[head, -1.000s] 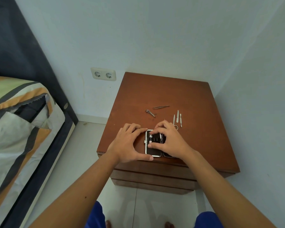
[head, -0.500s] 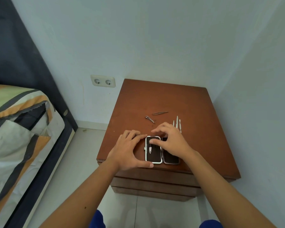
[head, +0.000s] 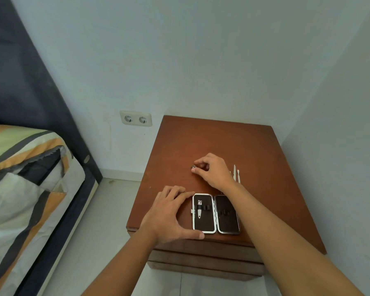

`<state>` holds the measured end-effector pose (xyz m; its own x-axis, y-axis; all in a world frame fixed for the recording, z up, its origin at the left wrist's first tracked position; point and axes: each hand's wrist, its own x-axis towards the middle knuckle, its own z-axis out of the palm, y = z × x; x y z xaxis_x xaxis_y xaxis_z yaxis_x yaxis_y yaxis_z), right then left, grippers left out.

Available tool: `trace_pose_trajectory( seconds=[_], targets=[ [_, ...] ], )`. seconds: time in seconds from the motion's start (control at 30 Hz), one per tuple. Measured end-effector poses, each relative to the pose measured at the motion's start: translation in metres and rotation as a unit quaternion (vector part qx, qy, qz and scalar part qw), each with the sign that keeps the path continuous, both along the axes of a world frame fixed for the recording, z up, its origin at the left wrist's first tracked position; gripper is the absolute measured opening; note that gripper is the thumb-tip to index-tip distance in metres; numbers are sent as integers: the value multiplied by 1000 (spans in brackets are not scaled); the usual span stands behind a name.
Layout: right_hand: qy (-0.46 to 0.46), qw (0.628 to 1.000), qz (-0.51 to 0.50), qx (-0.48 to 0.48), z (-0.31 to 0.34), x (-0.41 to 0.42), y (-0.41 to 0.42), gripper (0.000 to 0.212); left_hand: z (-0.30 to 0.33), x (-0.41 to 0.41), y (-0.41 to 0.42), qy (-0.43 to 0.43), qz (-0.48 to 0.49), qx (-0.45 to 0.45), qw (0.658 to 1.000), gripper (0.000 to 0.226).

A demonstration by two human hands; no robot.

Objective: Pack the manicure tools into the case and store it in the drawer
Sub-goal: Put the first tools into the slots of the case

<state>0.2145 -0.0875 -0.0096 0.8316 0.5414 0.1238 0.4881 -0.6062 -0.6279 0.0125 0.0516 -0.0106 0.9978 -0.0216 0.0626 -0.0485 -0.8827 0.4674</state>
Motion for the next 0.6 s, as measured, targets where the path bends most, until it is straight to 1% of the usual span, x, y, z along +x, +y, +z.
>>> trace_pose_trajectory(
  seconds=[0.17,0.27,0.37,0.53,0.6],
  targets=[
    [3,1000,-11,14,-2,-4,1,15,1,0,-1,-5,1,-2,1000,114],
    [33,998,-20,51,2,-12,-6,12,1,-1,-1,-7,3,-3,1000,114],
    [77,993,-19,93,7,-17,-16,15,1,-1,-1,-4,4,-3,1000,115],
    [130,983,20,131,14,-27,-39,29,2,-1,-1,-3,3,-4,1000,115],
    [141,980,18,137,16,-33,-48,27,2,-1,-2,-4,4,-6,1000,115]
  ],
)
